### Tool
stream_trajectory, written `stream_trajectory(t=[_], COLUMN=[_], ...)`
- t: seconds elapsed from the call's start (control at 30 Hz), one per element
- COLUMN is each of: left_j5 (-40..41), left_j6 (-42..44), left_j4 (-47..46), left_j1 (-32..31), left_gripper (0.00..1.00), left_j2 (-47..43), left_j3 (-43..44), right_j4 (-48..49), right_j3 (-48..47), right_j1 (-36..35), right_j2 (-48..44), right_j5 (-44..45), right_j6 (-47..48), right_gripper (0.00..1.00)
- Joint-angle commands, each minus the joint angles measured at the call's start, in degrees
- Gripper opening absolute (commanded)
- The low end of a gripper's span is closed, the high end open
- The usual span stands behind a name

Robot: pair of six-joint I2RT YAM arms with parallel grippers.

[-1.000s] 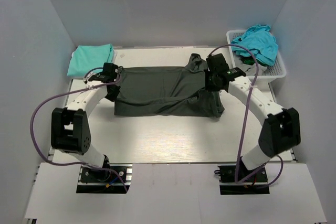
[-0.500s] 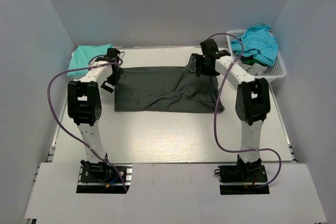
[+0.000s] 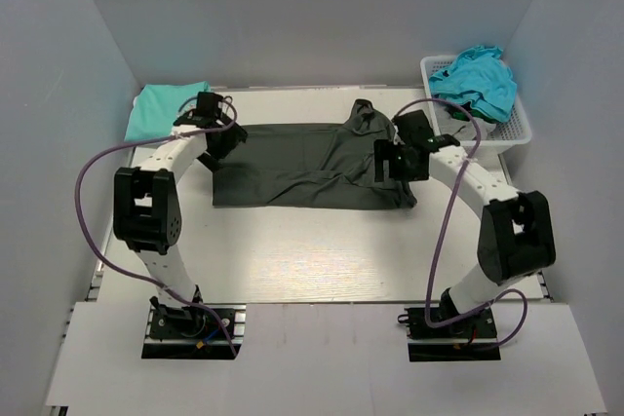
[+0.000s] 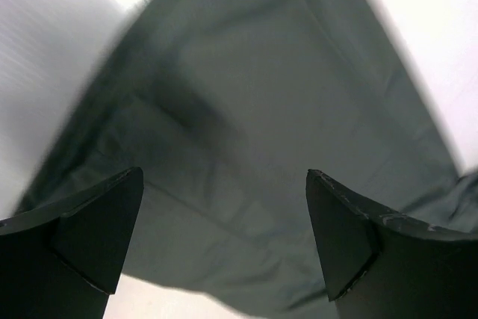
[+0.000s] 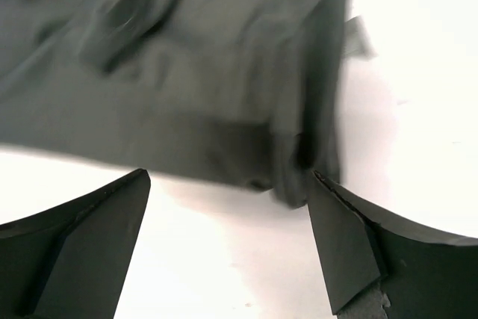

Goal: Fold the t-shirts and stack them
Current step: Fold the flattened tshirt in 1/3 of the way

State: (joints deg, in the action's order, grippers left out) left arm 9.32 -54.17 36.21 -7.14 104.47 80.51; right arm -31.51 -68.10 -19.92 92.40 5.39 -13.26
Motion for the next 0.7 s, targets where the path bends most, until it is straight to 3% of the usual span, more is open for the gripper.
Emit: stream_trajectory(t=[0.0, 0.07, 0.2, 0.37, 0.67], left_j5=[-10.37, -10.38, -7.04, -5.28, -3.35], left_j6=[4.60, 5.21, 5.74, 5.74, 4.60], left_j4=[-3.69, -2.56, 1.15, 2.29, 2.11], left_j1=[-1.82, -2.36, -2.36, -1.56, -1.04], left_gripper=[1.00, 1.00, 1.00, 1.00, 1.00], left_j2=[0.91, 2.31, 4.08, 3.55, 6.36], left_j3=[-3.34, -2.82, -2.02, -8.08, -11.16], right_j4=[8.65, 9.27, 6.46, 2.77, 3.21], right_j3=[3.84, 3.67, 3.49, 5.69, 8.59], right_j1=[-0.03, 0.15, 0.32, 1.81, 6.82], right_j2=[-2.57, -0.92, 3.31, 4.10, 6.12], right_j5=[-13.52, -17.95, -17.70, -3.74, 3.22], right_j6=[1.22, 0.08, -2.39, -4.23, -4.41], right_gripper=[0.90, 0.90, 0.90, 0.90, 0.90])
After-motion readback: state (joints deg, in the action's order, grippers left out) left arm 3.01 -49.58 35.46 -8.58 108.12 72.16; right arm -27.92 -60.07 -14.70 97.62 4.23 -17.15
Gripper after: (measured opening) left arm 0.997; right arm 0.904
